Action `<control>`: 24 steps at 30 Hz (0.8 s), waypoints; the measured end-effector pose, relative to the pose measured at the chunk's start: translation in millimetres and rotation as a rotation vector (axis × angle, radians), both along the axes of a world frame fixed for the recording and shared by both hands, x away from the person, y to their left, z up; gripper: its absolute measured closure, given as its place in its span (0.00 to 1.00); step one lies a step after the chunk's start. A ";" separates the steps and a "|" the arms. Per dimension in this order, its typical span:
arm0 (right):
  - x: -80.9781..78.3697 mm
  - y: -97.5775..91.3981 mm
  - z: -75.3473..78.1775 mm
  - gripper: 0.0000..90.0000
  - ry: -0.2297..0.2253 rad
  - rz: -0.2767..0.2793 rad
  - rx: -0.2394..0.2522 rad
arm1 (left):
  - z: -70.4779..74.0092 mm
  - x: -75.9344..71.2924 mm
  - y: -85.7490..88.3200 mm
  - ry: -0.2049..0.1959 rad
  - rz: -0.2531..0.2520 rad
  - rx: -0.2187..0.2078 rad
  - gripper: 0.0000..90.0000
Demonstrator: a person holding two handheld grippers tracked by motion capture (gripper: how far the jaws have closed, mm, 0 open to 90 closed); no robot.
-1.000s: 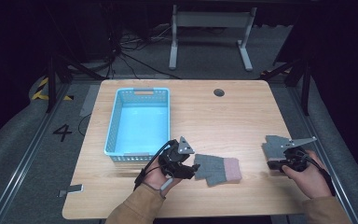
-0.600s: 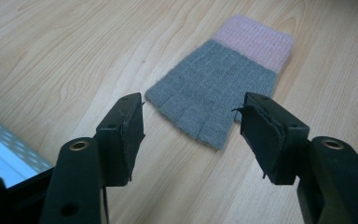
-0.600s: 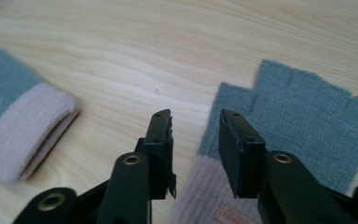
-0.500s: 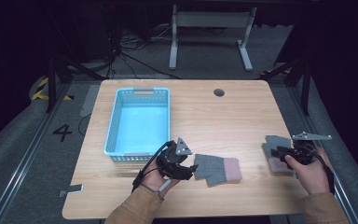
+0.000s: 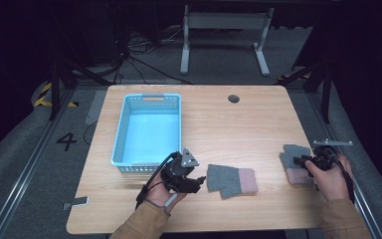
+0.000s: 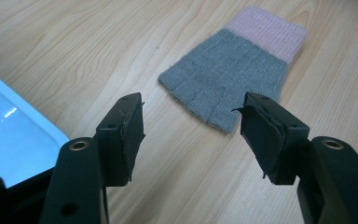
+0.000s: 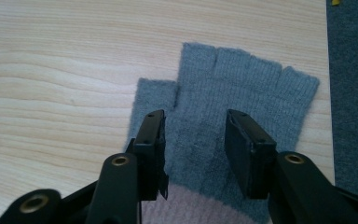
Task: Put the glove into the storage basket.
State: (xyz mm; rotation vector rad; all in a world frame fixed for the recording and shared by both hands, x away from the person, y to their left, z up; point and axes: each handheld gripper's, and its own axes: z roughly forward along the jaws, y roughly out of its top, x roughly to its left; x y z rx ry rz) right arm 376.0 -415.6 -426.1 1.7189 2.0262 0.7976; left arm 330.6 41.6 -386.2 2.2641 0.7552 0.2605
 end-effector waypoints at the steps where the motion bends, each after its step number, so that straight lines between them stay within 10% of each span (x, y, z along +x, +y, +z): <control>1: 1.1 0.1 -1.5 0.65 0.006 0.001 -0.007 | -0.2 -0.1 0.5 0.000 0.002 -0.001 0.44; 24: 8.6 7.8 -10.6 0.95 0.052 0.012 -0.104 | -1.7 -0.6 1.1 -0.001 0.007 0.005 0.44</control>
